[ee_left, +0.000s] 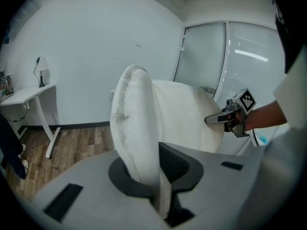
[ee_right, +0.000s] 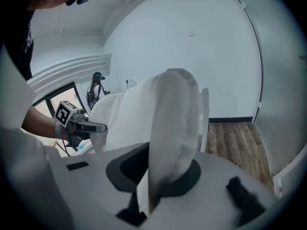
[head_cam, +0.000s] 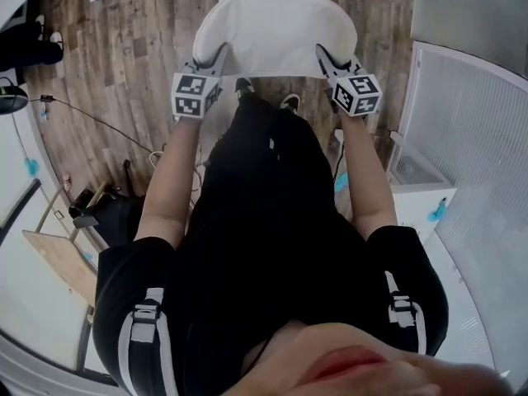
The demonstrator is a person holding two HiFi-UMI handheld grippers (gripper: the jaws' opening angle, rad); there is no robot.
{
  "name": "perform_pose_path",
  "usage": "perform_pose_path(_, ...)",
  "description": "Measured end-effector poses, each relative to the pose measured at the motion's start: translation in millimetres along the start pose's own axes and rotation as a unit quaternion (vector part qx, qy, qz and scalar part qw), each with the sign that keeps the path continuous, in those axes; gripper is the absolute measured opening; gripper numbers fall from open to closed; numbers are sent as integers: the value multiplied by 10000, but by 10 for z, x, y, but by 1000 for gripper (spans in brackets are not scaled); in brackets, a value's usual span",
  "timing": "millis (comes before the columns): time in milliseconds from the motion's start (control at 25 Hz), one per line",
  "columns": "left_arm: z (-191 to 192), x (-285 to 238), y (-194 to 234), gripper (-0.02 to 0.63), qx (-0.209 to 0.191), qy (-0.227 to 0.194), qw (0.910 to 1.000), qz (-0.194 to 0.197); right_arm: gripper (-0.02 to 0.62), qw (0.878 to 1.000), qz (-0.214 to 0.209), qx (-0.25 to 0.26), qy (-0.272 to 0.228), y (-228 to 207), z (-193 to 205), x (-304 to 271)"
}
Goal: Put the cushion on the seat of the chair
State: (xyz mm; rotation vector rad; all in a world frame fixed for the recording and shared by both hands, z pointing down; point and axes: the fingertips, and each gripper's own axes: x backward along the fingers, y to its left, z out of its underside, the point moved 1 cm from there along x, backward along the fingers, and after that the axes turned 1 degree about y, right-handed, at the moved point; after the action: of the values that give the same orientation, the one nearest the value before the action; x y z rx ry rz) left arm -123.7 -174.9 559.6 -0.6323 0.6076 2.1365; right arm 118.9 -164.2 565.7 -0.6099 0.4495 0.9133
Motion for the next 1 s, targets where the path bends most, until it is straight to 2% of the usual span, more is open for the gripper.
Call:
perform_pose_path(480,1051,-1205,330,58,621,813,9947,-114,57,9944,-364,-623,770,-715,1091,-1017)
perform_pose_path(720,1655,-1709,455,60,937,1334,9866,-40,61,9849,-459,-957,1364,-1047,1738,-1552)
perform_pose_path(1000,2070,-2183,721,60,1236,1739,9770,-31,71,9792,-380,-979,1737,-1301,2140,-2092)
